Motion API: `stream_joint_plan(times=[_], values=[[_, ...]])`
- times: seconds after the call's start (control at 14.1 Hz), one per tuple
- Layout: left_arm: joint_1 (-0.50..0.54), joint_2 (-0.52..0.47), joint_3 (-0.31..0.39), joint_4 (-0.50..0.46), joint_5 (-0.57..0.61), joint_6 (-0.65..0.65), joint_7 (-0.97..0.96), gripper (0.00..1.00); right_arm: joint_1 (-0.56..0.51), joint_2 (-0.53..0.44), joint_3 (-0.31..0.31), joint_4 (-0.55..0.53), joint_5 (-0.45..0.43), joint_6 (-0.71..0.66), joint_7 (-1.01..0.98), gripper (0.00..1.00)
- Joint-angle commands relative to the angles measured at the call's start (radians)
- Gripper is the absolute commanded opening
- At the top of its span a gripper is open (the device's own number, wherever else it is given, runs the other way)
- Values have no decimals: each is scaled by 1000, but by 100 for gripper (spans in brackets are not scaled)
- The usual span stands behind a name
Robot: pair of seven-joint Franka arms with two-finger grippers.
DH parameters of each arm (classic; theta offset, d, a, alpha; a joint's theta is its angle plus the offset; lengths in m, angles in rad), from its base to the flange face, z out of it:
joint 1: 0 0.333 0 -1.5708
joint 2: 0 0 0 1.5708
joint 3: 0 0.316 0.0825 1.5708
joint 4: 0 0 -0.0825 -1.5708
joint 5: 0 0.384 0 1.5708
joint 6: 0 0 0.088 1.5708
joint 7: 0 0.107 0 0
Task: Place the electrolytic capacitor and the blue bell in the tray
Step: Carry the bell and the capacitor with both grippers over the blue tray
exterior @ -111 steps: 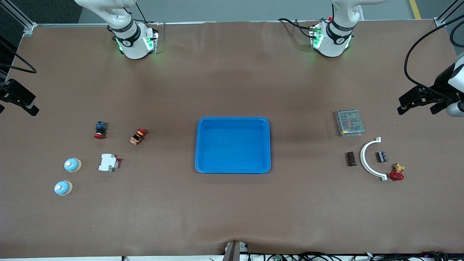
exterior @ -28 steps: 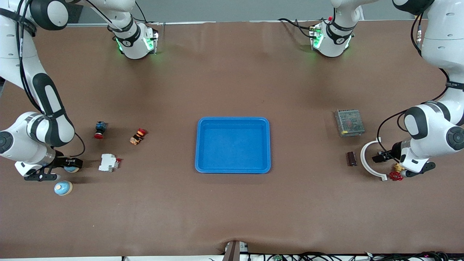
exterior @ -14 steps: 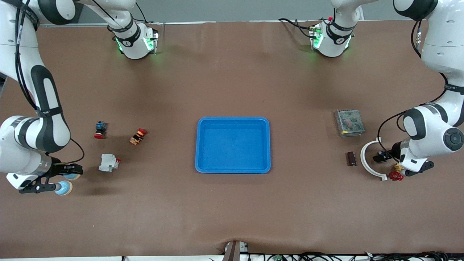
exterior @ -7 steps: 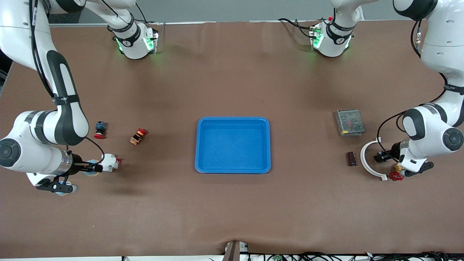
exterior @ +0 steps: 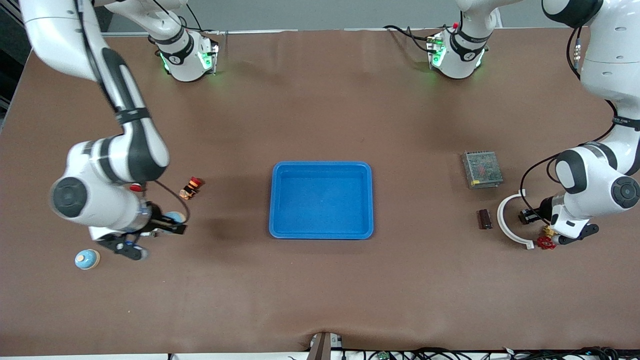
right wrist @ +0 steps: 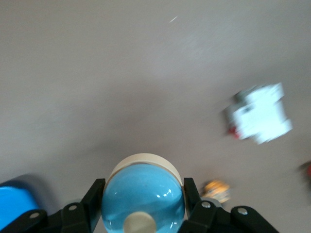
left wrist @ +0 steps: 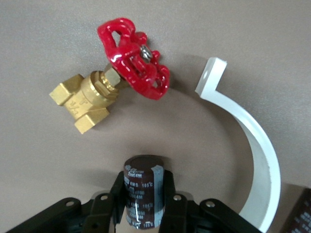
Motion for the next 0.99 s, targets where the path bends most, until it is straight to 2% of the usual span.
stream_joint_plan(times=[0.0, 0.21, 0.5, 0.92], values=[[-2, -14, -2, 10, 23, 4, -13, 17, 106, -23, -12, -28, 11, 39, 187, 0], [-13, -29, -11, 78, 12, -93, -20, 17, 219, -2, -12, -34, 13, 96, 347, 0], [-108, -28, -9, 193, 14, -248, -154, 17, 309, 21, -11, -38, 34, 145, 479, 0], [-255, -32, -8, 222, 20, -297, -427, 17, 372, 43, -12, -115, 62, 249, 565, 0]])
